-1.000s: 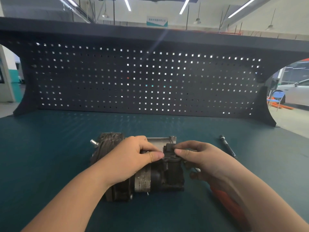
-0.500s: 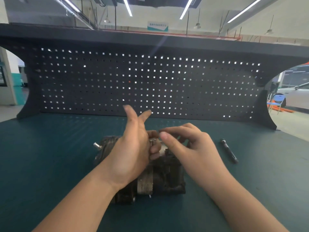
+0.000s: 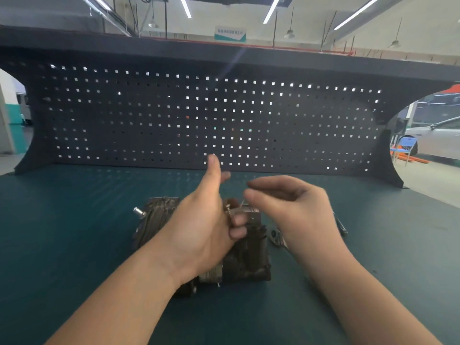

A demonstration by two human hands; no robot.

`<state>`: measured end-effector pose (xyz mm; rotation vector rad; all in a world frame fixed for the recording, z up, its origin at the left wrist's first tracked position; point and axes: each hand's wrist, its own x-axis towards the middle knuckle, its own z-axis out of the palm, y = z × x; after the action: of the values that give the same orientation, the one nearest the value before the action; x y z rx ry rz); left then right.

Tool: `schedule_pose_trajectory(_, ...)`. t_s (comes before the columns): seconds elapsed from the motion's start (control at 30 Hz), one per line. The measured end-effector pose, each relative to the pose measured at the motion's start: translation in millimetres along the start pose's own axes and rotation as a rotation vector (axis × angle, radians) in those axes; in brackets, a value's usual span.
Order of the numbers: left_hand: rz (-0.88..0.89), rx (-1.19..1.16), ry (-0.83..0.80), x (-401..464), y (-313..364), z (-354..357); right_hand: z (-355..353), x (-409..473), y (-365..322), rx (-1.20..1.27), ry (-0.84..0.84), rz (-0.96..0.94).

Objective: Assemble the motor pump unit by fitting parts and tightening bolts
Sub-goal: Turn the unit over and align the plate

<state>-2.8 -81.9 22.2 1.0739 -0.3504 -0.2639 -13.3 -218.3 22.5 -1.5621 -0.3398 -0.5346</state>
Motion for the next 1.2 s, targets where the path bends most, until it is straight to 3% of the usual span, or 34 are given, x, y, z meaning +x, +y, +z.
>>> schedule_pose_trajectory(0.1, -0.126, -0.224, 0.063, -3.6, 14.3, -8.3, -22.6, 11.1, 3.5, -0.091, 0.114, 0.057)
schedule_pose_trajectory(0.23, -0.127, -0.338, 0.157, -3.5, 32.0, -24.8, -37.4, 12.9, 12.0, -0.353, 0.012, 0.198)
schedule_pose_trajectory(0.4, -0.05, -0.344, 0.329, 0.8, 36.3, -30.7, -31.8, 11.2, 16.8, -0.358, -0.059, 0.222)
schedule_pose_trajectory(0.6, -0.033, -0.126, 0.261, 2.1, 29.0, -32.7, -29.8, 10.7, 20.6, -0.477, -0.038, 0.173)
schedule_pose_trajectory(0.77, -0.072, -0.149, 0.291, -1.2, 30.7, -33.0, -30.1, 10.8, 21.6, -0.496, -0.085, 0.12)
schedule_pose_trajectory(0.9, 0.119, 0.056, 0.215, 1.1, 23.2, -28.3, -33.5, 10.9, 18.8, -0.504, -0.138, 0.101)
schedule_pose_trajectory(1.07, 0.265, 0.699, 0.102, 1.2, 8.8, -29.3, -36.3, 11.3, 17.7, -0.483, -0.174, 0.112)
schedule_pose_trajectory(1.2, 0.309, 0.838, 0.128, 2.9, 3.5, -32.4, -38.2, 11.1, 17.1, -0.43, -0.204, 0.149)
